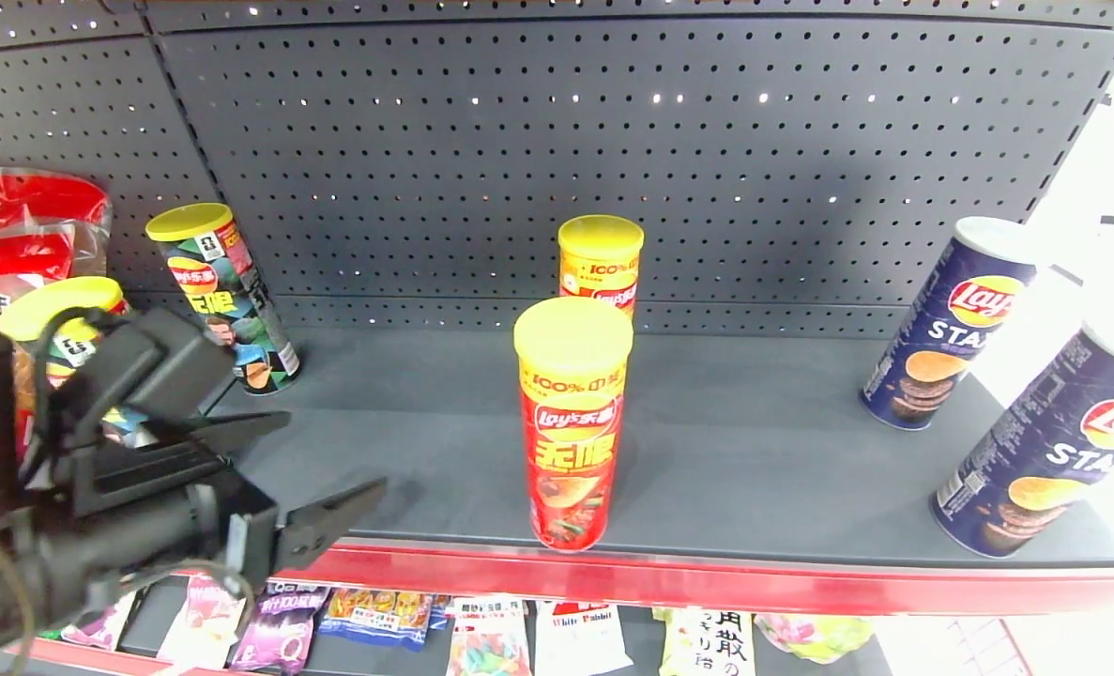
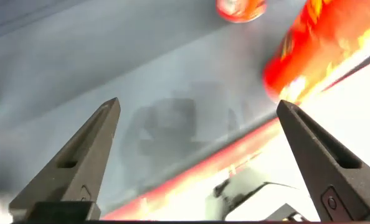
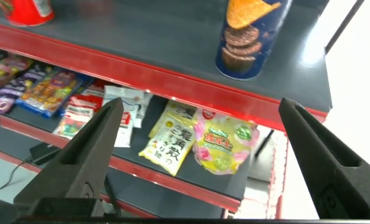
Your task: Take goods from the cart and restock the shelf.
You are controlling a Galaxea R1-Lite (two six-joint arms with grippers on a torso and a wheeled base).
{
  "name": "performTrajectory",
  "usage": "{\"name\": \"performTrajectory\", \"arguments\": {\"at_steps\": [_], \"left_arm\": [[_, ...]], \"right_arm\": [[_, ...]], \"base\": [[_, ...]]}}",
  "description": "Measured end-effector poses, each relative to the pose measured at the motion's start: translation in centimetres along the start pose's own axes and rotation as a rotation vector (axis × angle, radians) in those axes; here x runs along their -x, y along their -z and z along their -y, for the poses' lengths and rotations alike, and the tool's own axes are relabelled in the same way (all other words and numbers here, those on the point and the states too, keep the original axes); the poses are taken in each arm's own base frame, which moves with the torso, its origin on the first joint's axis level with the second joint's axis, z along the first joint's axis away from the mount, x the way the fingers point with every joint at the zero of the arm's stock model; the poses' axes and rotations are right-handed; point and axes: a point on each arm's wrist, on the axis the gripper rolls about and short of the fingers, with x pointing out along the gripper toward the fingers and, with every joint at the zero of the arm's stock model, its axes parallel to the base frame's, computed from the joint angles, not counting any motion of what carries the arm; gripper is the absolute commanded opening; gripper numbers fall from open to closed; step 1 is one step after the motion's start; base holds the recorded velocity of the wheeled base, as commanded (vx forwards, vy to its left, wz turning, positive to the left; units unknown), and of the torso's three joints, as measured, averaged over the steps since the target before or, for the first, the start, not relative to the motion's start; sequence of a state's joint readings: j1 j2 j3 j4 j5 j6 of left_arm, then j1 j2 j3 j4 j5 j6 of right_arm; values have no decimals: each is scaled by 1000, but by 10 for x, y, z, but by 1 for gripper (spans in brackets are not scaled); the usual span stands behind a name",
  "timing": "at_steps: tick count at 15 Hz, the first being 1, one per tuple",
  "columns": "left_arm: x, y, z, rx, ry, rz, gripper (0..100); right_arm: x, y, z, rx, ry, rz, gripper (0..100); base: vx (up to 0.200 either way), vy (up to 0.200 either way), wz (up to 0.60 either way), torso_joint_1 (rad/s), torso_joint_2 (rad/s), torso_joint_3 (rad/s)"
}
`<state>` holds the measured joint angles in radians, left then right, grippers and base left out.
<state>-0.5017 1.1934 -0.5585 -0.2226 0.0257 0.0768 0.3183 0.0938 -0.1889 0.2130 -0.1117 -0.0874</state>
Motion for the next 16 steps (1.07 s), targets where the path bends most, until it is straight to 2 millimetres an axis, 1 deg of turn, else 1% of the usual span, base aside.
{"name": "performTrajectory", "arguments": {"at_steps": [2, 4, 5, 7, 8, 10, 12, 13, 14, 16], "left_arm": [[45, 16, -4, 22, -76, -7, 100], [89, 41, -7, 48, -166, -6, 100], [106, 55, -7, 64, -223, 5, 100], [132, 86, -3, 106, -362, 36, 100], [140, 101, 0, 131, -438, 37, 100], [150, 128, 10, 175, -554, 32, 100], [152, 151, 18, 195, -608, 62, 100], [149, 158, 20, 213, -610, 112, 100], [146, 161, 20, 216, -585, 186, 100], [139, 164, 21, 186, -498, 341, 100]], "right_arm": [[0, -5, -3, -12, 110, -31, 100], [-1, -8, -5, -25, 213, -58, 100], [-1, -7, -7, -30, 253, -67, 100], [-1, 2, -9, -35, 302, -73, 100], [-1, 8, -10, -35, 311, -69, 100], [1, 14, -12, -39, 278, -35, 100], [0, 16, -14, -47, 233, 15, 100], [-2, 16, -14, -43, 188, 56, 100], [-4, 15, -15, -31, 131, 118, 100], [-8, 19, -16, -24, 106, 154, 100]], "base": [[0, 0, 0, 0, 0, 0], [0, 0, 0, 0, 0, 0], [0, 0, 0, 0, 0, 0], [0, 0, 0, 0, 0, 0], [0, 0, 0, 0, 0, 0], [0, 0, 0, 0, 0, 0], [0, 0, 0, 0, 0, 0], [0, 0, 0, 0, 0, 0], [0, 0, 0, 0, 0, 0], [0, 0, 0, 0, 0, 0]]}}
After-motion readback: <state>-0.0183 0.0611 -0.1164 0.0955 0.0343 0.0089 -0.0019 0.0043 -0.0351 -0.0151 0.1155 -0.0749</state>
